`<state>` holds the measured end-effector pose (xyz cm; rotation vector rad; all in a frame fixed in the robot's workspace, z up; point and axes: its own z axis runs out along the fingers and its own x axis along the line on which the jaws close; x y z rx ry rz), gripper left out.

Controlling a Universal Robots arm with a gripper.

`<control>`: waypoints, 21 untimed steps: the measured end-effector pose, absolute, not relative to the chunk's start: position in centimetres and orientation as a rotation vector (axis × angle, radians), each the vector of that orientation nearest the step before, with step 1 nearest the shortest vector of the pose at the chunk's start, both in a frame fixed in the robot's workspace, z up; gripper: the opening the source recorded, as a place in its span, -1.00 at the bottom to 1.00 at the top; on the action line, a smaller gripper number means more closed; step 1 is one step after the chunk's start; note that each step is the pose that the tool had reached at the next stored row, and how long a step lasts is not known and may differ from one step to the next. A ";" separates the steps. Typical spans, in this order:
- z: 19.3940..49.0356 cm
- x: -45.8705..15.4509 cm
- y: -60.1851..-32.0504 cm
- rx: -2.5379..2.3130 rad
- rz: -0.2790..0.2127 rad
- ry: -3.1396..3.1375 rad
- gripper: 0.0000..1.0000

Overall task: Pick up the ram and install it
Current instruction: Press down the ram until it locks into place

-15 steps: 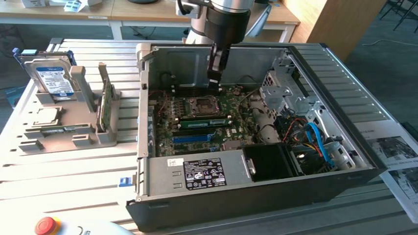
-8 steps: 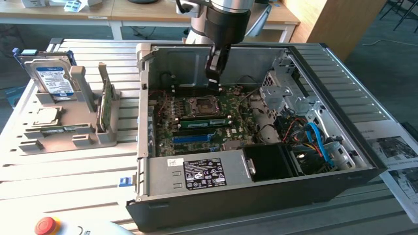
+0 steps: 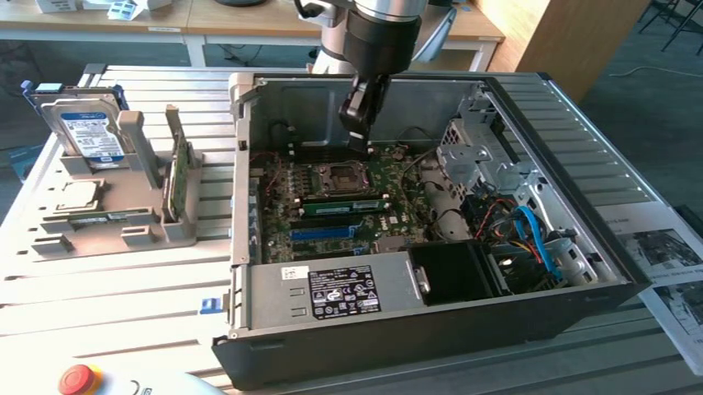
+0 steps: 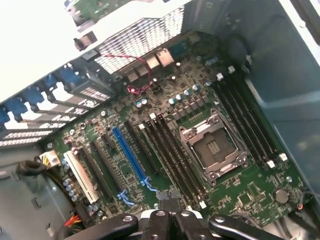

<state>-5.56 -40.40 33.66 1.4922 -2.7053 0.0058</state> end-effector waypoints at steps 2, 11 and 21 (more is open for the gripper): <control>33.7 -5.6 -40.4 1.455 0.005 -2.726 -0.80; 33.7 -5.6 -40.4 1.280 0.000 -2.812 -0.80; 33.7 -5.6 -40.4 1.090 -0.006 -2.891 -0.80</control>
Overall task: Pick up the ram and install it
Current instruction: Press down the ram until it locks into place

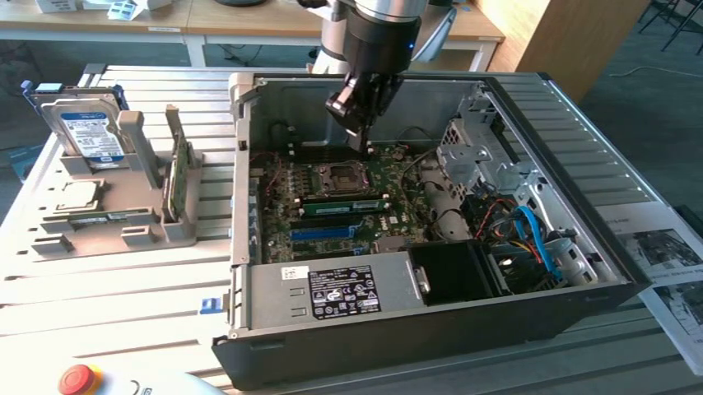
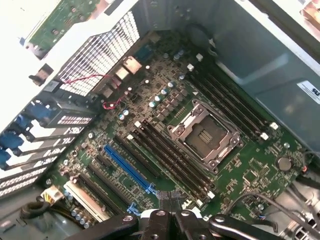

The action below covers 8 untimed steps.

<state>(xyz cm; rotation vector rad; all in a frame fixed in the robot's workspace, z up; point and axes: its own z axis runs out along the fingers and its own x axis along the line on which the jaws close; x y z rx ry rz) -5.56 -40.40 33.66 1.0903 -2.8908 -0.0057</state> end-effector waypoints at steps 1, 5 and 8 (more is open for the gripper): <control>33.7 -5.6 -40.4 1.077 -0.006 -2.896 -0.80; 33.7 -5.6 -40.4 1.020 -0.008 -2.917 -0.80; 33.7 -5.6 -40.4 0.972 -0.009 -2.933 -0.80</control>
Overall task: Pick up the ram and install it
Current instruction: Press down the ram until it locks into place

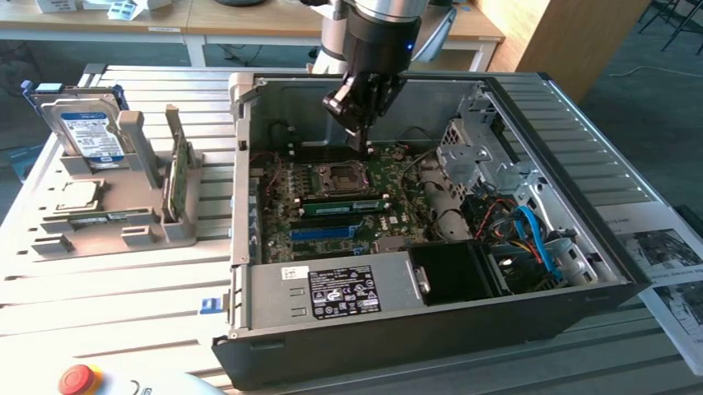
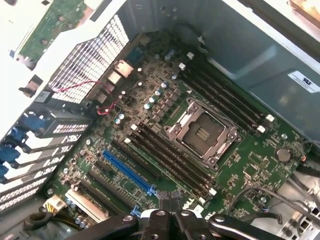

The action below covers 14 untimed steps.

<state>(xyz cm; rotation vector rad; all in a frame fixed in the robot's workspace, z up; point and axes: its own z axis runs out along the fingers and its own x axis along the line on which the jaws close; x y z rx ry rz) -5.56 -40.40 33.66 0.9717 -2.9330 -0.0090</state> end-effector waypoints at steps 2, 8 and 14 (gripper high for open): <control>33.7 -5.6 -40.4 0.934 -0.010 -2.945 -0.80; 33.7 -5.6 -40.4 0.815 -0.013 -2.981 -0.80; 33.7 -5.6 -40.4 0.701 -0.015 -3.010 -0.80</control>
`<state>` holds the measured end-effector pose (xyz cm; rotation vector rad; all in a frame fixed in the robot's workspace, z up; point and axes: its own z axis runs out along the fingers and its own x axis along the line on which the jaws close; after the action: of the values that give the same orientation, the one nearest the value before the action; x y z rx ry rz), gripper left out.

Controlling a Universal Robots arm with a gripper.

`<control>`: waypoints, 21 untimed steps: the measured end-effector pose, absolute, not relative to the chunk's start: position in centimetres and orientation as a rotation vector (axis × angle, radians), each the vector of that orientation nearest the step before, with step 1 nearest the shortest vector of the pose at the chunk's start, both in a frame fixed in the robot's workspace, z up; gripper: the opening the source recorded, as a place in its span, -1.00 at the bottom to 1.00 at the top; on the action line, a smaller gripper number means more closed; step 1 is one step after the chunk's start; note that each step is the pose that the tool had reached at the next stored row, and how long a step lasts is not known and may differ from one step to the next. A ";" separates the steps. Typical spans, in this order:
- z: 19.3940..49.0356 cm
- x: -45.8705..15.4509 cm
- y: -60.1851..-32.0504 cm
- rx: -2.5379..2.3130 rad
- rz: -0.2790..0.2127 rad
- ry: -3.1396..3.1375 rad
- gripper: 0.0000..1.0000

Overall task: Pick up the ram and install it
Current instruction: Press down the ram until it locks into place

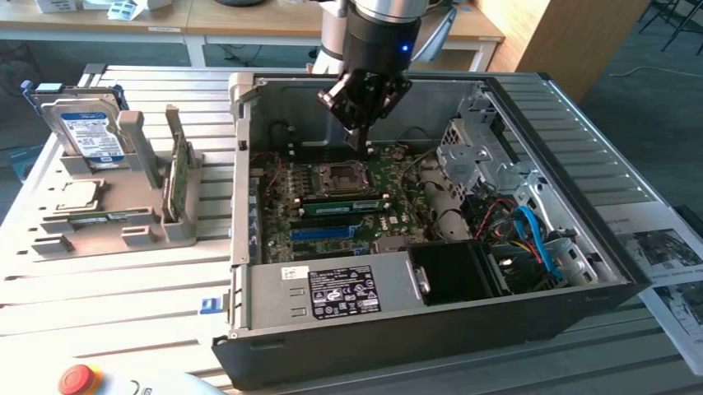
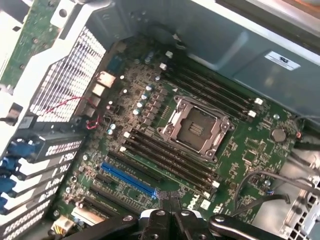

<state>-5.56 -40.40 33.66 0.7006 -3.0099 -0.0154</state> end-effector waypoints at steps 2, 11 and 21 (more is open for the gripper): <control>33.7 -5.6 -40.4 0.662 -0.016 -3.019 -0.80; 33.7 -5.6 -40.4 0.499 -0.020 -3.051 -0.80; 33.7 -5.6 -40.4 0.315 -0.024 -3.076 -0.80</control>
<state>-5.56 -40.40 33.66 0.3154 -3.0756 -0.0245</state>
